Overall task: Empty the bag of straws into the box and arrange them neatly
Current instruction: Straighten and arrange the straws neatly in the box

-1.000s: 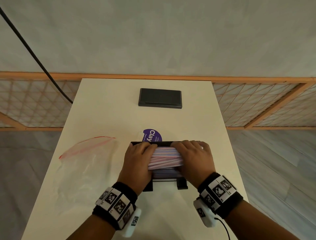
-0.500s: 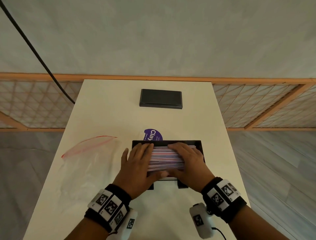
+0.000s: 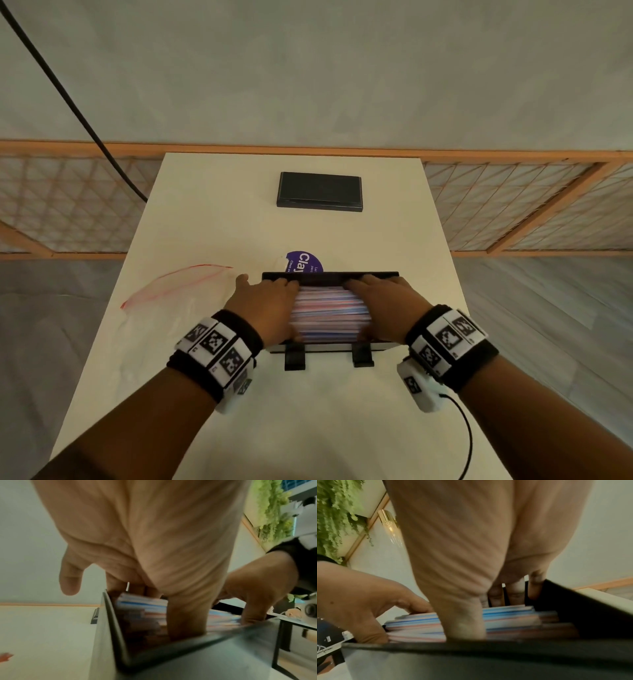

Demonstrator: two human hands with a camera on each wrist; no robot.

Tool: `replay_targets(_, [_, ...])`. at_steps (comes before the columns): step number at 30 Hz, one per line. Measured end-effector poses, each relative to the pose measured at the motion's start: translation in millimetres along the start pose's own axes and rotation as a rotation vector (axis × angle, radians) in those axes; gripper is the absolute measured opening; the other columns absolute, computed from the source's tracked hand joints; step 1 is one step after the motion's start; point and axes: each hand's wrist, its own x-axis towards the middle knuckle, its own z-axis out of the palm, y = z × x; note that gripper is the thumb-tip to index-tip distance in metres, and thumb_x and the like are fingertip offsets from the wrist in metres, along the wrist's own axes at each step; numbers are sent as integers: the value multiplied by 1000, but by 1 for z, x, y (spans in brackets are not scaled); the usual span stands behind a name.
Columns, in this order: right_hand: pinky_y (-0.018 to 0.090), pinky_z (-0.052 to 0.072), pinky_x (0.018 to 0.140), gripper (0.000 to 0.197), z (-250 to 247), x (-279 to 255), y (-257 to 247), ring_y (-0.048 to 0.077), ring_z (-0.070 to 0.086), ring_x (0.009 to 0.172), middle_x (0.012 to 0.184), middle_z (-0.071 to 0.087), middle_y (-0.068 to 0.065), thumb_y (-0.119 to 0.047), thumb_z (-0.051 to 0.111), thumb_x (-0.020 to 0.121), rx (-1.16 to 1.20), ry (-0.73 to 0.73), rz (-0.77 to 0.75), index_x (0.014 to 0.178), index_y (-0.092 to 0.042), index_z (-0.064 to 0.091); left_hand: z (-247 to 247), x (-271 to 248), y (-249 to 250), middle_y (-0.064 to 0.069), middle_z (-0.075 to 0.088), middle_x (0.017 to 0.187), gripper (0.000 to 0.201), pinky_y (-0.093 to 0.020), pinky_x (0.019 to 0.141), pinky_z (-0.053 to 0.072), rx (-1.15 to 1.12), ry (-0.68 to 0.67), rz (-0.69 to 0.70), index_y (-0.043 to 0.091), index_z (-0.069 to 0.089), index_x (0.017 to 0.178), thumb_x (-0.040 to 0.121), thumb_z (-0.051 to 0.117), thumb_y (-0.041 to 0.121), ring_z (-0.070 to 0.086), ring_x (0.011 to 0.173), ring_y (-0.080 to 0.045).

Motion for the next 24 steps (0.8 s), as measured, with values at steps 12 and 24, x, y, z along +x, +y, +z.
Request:
replay_targets(12, [43,38,109,61,23,12,-2,22,65,109,117,66,-4,-35,76,78,-62,6,52,129,-25,46,15,4,5,2,54,134,70,-55,113,27,-13,54,-33,25,41,141,84,72,51,60,119,-21])
replay_targets(24, [37,46,99,51,13,8,-10,20,67,103,114,67,-6,-48,72,76,-32,83,78,121,-31,56,25,3,6,4,48,132,65,-40,86,53,-225,181,-36,28,50,134,77,79,41,62,109,-21])
